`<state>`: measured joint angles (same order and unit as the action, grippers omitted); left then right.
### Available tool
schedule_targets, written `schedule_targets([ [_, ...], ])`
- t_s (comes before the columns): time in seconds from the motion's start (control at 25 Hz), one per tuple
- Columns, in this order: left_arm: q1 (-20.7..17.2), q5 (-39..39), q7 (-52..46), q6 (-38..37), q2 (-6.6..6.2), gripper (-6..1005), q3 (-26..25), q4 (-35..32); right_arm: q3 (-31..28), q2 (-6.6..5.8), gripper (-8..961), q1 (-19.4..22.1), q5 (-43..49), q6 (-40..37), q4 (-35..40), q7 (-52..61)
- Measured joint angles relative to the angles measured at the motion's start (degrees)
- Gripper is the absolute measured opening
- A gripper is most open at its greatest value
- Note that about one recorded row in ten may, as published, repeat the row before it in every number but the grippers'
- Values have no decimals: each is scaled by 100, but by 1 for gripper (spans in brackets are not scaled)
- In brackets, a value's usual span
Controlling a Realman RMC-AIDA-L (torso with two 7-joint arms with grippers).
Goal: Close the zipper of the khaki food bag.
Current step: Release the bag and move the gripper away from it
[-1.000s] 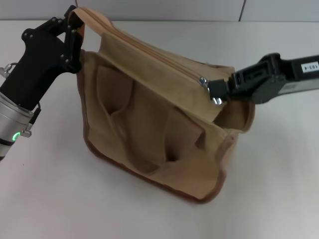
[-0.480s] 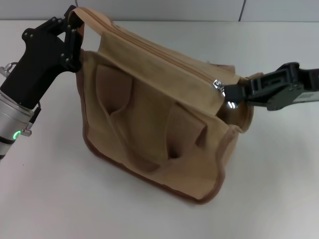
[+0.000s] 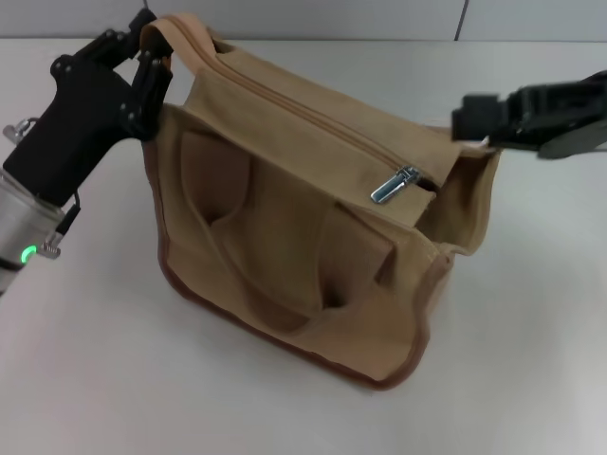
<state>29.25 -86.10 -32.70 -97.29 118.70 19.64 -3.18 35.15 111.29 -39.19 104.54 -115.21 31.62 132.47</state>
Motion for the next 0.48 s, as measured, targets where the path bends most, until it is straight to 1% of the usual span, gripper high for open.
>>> schedule_targets([
  [0.16,59,-11,-254,164,10,111,107,-206,-3,-129,247,277,-593,-149,-14,-263],
  [0.28,81,-12,-350,34,7,306,131,-328,-7,-159,308,459,-829,-214,28,-571],
  [0.36,69,-10,-619,-241,3,404,135,-530,-5,-159,349,514,-864,-316,55,-927],
  [0.4,64,1,-765,-348,0,454,133,-634,2,-153,410,530,-865,-363,60,-1124],
  [0.48,57,8,-1177,-588,-3,552,133,-920,19,-101,532,567,-868,-443,64,-1676],
])
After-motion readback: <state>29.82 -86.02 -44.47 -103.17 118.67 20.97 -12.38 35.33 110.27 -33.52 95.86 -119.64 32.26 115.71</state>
